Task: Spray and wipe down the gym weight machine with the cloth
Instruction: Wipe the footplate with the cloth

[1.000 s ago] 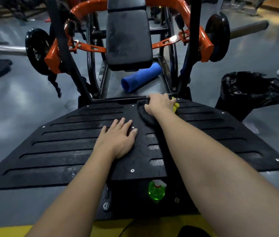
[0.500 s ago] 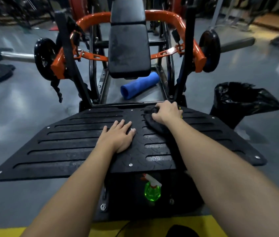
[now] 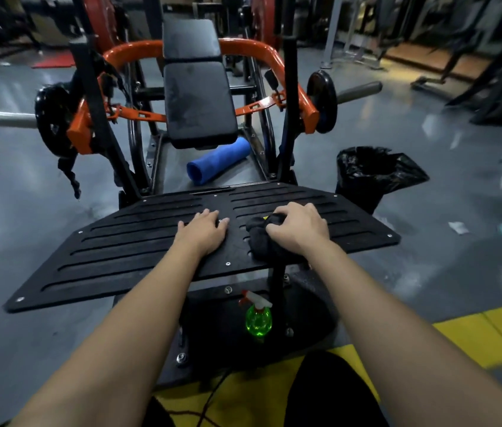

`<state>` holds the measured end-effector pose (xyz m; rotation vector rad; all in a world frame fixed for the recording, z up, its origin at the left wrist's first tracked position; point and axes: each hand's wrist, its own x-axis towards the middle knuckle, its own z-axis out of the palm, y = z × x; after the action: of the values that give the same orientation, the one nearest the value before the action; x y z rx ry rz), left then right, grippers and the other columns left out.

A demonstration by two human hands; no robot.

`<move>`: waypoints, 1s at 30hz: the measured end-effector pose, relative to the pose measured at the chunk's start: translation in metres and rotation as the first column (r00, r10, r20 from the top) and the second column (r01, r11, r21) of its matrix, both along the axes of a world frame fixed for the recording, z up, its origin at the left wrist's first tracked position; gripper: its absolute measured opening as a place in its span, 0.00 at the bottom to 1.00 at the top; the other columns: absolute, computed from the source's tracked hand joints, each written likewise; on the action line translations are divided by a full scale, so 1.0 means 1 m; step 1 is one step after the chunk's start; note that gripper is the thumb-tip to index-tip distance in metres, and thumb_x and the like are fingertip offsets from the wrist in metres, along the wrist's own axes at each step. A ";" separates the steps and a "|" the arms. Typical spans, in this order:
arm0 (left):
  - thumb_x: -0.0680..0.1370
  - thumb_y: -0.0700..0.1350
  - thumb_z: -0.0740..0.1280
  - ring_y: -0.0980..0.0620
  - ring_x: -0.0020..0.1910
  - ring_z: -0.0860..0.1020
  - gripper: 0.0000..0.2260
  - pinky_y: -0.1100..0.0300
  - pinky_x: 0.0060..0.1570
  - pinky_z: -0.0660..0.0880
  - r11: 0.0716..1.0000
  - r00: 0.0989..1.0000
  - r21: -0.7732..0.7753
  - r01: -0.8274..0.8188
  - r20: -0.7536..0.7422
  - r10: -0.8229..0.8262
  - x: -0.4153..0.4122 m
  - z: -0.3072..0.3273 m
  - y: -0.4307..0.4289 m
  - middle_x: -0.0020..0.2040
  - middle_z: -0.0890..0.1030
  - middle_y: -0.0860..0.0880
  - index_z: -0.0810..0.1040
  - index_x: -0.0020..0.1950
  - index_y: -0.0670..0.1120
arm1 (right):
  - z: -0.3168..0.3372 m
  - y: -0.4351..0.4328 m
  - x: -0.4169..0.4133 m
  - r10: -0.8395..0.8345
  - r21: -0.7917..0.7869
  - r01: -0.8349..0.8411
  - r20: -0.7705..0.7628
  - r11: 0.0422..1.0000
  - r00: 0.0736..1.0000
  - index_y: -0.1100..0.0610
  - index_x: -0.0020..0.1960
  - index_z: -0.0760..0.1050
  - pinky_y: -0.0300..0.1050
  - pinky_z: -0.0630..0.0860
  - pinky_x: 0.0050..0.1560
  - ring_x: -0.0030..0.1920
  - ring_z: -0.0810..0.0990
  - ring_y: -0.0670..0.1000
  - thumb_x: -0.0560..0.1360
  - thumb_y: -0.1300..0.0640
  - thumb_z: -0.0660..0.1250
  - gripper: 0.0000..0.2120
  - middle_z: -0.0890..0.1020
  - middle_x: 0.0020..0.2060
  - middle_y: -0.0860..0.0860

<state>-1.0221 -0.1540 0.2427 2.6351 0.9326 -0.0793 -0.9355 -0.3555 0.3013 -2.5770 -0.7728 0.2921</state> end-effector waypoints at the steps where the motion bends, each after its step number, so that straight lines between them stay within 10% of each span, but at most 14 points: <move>1: 0.85 0.62 0.52 0.48 0.81 0.59 0.28 0.40 0.79 0.53 0.999 0.999 0.047 0.016 0.036 -0.018 -0.003 0.005 -0.005 0.83 0.59 0.48 0.60 0.82 0.50 | 0.000 -0.003 -0.007 -0.004 -0.001 0.004 0.001 1.000 1.000 0.43 0.69 0.76 0.58 0.67 0.71 0.72 0.66 0.56 0.75 0.45 0.65 0.22 0.78 0.64 0.47; 6: 0.78 0.68 0.63 0.51 0.75 0.70 0.32 0.57 0.68 0.68 0.857 0.881 -0.340 0.388 0.412 -0.235 -0.036 0.017 -0.045 0.77 0.71 0.50 0.63 0.80 0.59 | -0.007 0.001 -0.027 -0.118 0.105 0.122 -0.038 0.987 0.992 0.42 0.64 0.79 0.57 0.67 0.70 0.70 0.68 0.55 0.74 0.40 0.65 0.20 0.81 0.60 0.49; 9: 0.71 0.71 0.71 0.60 0.77 0.64 0.44 0.55 0.75 0.64 0.822 0.812 -0.269 0.501 0.475 -0.339 -0.041 0.014 -0.053 0.78 0.66 0.59 0.55 0.81 0.64 | 0.001 0.016 -0.023 -0.120 0.310 0.215 -0.298 0.926 0.947 0.43 0.59 0.82 0.57 0.74 0.67 0.64 0.77 0.54 0.66 0.34 0.68 0.25 0.84 0.55 0.46; 13: 0.62 0.68 0.80 0.62 0.70 0.70 0.45 0.57 0.71 0.69 0.855 0.863 -0.329 0.401 0.449 -0.232 -0.036 0.016 -0.050 0.71 0.70 0.57 0.62 0.72 0.58 | 0.013 0.017 -0.019 0.284 0.624 0.371 -0.701 0.688 0.654 0.53 0.67 0.78 0.48 0.74 0.65 0.65 0.77 0.50 0.79 0.40 0.65 0.23 0.80 0.63 0.50; 17: 0.67 0.51 0.83 0.70 0.60 0.73 0.39 0.76 0.61 0.65 0.883 0.831 -0.272 0.381 0.519 -0.199 -0.036 0.020 -0.051 0.65 0.74 0.61 0.68 0.72 0.52 | -0.007 -0.001 -0.017 0.208 0.735 0.600 -0.670 0.315 0.712 0.59 0.57 0.83 0.47 0.69 0.74 0.65 0.79 0.49 0.82 0.56 0.58 0.16 0.84 0.59 0.53; 20: 0.70 0.49 0.79 0.62 0.60 0.73 0.30 0.66 0.60 0.71 0.896 0.805 -0.190 0.401 0.539 -0.245 -0.034 0.022 -0.055 0.62 0.75 0.58 0.72 0.70 0.52 | -0.041 -0.016 -0.033 -0.310 0.836 0.290 -0.153 0.466 0.938 0.53 0.42 0.80 0.51 0.76 0.55 0.48 0.79 0.50 0.78 0.55 0.59 0.13 0.82 0.43 0.47; 24: 0.74 0.48 0.75 0.57 0.58 0.75 0.23 0.62 0.53 0.69 0.904 0.822 -0.188 0.384 0.515 -0.242 -0.033 0.019 -0.055 0.57 0.73 0.57 0.70 0.66 0.51 | -0.076 -0.043 -0.059 -0.021 0.702 -0.383 0.492 0.601 0.870 0.56 0.37 0.70 0.49 0.68 0.34 0.33 0.70 0.50 0.79 0.57 0.58 0.13 0.71 0.32 0.48; 27: 0.76 0.48 0.74 0.52 0.58 0.76 0.20 0.58 0.51 0.69 0.905 0.828 -0.178 0.387 0.499 -0.256 -0.033 0.014 -0.052 0.53 0.72 0.59 0.68 0.62 0.52 | -0.114 -0.051 -0.075 0.280 0.442 -0.591 0.587 0.675 0.760 0.56 0.34 0.70 0.48 0.69 0.27 0.27 0.72 0.52 0.78 0.55 0.60 0.14 0.72 0.28 0.50; 30: 0.76 0.50 0.74 0.50 0.56 0.78 0.21 0.54 0.54 0.73 0.903 0.868 -0.229 0.365 0.435 -0.240 -0.034 0.017 -0.046 0.56 0.78 0.53 0.65 0.62 0.56 | -0.134 -0.045 -0.076 0.346 0.176 -0.406 0.294 0.897 0.891 0.56 0.44 0.79 0.47 0.75 0.37 0.38 0.82 0.58 0.79 0.46 0.59 0.17 0.82 0.37 0.54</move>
<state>-1.0566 -0.2002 0.2595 2.3540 0.3267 0.2149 -1.0113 -0.4008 0.1671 -2.2511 -1.3276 -0.0234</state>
